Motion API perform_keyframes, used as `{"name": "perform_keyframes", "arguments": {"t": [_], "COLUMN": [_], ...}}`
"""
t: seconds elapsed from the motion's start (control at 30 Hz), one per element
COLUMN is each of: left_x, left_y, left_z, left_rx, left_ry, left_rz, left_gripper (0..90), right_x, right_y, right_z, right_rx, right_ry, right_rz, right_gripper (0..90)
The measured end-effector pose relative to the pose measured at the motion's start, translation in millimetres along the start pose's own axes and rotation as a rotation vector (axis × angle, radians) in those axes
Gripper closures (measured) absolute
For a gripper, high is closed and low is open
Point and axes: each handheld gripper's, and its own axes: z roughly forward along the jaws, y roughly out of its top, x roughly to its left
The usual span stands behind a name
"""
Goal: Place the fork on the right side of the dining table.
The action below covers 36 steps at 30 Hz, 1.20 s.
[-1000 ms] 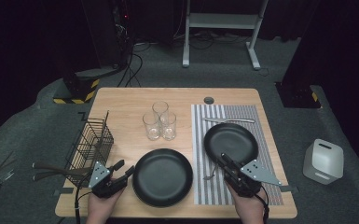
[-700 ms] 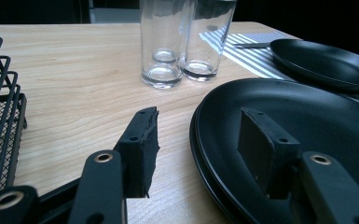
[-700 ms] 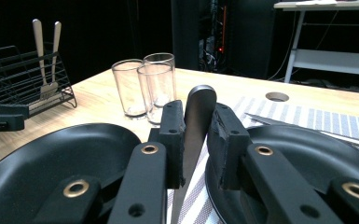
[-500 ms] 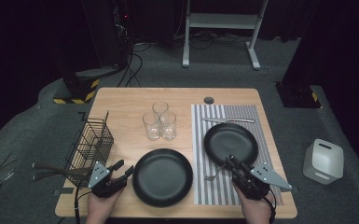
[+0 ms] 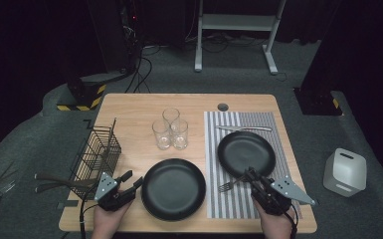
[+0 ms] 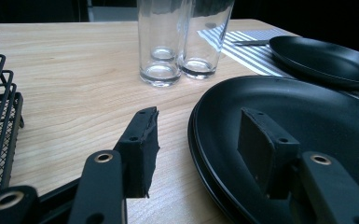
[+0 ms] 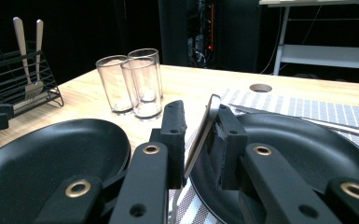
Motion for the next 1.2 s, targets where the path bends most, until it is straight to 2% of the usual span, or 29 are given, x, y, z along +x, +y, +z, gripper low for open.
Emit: {"name": "perform_keyframes", "arguments": {"t": [0.6,1.2], "left_x": [0.0,0.0], "left_y": [-0.1,0.0], "left_z": [0.2,0.1], "left_rx": [0.001,0.000], "left_ry": [0.003,0.002], "left_rz": [0.008,0.002], "left_gripper": [48.0,48.0], "right_x": [-1.9,-15.2], "right_y": [-2.9,-8.4], "right_z": [-1.7,-5.1], "right_rx": [0.017,0.036], "right_ry": [-0.068,-0.138], "right_rz": [-0.018,-0.006], "right_gripper": [76.6,75.0]}}
